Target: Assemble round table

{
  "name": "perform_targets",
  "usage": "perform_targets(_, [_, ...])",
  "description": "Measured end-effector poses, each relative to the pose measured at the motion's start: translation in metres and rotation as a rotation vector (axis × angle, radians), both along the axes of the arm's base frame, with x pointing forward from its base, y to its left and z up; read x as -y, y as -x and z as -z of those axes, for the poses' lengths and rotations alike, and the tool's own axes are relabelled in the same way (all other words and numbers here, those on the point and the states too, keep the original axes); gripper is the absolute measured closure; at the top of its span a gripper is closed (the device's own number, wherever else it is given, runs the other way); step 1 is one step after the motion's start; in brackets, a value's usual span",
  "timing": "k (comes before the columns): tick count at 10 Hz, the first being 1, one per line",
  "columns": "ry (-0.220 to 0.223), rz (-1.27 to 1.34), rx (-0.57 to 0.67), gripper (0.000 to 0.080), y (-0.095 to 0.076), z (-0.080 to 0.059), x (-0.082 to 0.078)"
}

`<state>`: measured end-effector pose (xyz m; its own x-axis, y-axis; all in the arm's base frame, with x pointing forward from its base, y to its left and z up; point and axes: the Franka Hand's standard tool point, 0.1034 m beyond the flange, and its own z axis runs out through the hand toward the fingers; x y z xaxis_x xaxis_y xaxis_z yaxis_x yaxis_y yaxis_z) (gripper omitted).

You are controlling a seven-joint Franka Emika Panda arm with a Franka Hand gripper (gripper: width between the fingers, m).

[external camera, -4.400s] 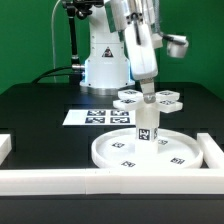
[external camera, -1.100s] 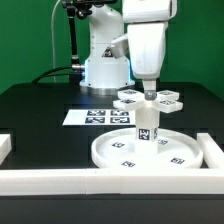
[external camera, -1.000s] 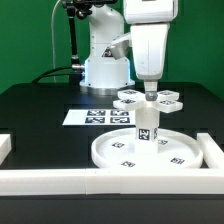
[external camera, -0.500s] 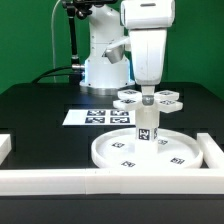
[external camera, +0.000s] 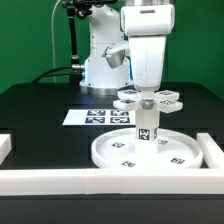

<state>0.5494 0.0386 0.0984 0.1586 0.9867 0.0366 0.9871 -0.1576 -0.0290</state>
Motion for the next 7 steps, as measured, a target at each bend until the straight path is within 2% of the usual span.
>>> perform_targets(1, [0.0,0.002,0.0,0.0351,-0.0001,-0.0001,0.0009])
perform_targets(5, [0.002,0.096,-0.004,0.0351,-0.0001,0.0,0.0013])
perform_targets(7, [-0.005,0.347,-0.023,0.0351,0.0013,0.0,0.0008])
